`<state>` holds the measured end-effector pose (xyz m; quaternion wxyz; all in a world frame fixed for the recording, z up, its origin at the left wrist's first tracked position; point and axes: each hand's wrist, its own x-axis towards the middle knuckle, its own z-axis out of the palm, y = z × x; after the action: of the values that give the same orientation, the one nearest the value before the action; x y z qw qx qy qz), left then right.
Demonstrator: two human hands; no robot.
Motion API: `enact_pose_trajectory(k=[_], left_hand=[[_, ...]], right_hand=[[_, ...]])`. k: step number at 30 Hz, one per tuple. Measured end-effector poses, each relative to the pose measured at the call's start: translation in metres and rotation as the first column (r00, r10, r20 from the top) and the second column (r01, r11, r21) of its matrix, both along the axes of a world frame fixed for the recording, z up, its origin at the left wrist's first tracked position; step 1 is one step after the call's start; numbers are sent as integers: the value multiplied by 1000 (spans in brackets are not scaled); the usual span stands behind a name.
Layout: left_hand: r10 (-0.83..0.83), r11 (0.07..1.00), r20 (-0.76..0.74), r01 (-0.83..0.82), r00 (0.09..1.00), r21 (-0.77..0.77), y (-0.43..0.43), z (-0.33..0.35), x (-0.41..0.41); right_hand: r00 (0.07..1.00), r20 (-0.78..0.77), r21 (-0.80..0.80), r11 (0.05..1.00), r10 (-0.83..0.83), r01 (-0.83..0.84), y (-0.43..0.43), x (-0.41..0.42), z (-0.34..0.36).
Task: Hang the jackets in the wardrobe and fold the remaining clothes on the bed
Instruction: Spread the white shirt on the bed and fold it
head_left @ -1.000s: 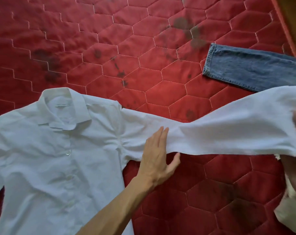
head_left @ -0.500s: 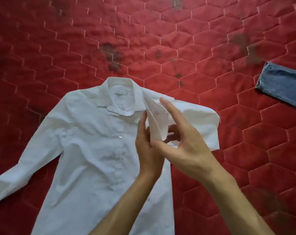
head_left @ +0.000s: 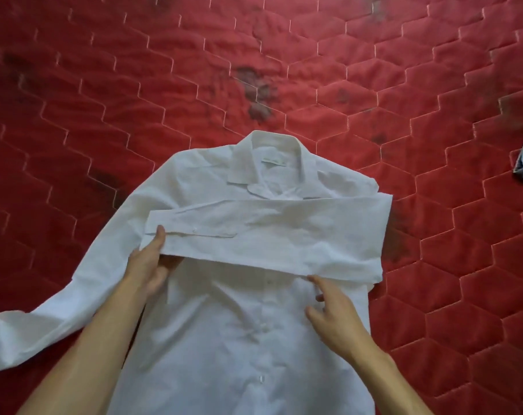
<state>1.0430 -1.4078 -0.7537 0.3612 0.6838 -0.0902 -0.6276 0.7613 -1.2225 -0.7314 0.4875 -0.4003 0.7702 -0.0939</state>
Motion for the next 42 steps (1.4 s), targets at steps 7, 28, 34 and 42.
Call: enact_pose_trajectory(k=[7,28,34,42], left_hand=[[-207,978,214,193,955,81,-4,-14,38],[473,710,493,-648,730,277,72,-19,337],[481,762,437,-609,760,221,59,-23,374],[524,847,336,-520,783,-108,-13,46,430]], right_hand=[[969,-230,-23,996,-90,87,-29,32,-1],[829,53,-108,828,557,-550,-165,328,1],[778,92,-93,784,621,-614,-159,379,4],[763,55,-18,765,644,-644,-146,347,24]])
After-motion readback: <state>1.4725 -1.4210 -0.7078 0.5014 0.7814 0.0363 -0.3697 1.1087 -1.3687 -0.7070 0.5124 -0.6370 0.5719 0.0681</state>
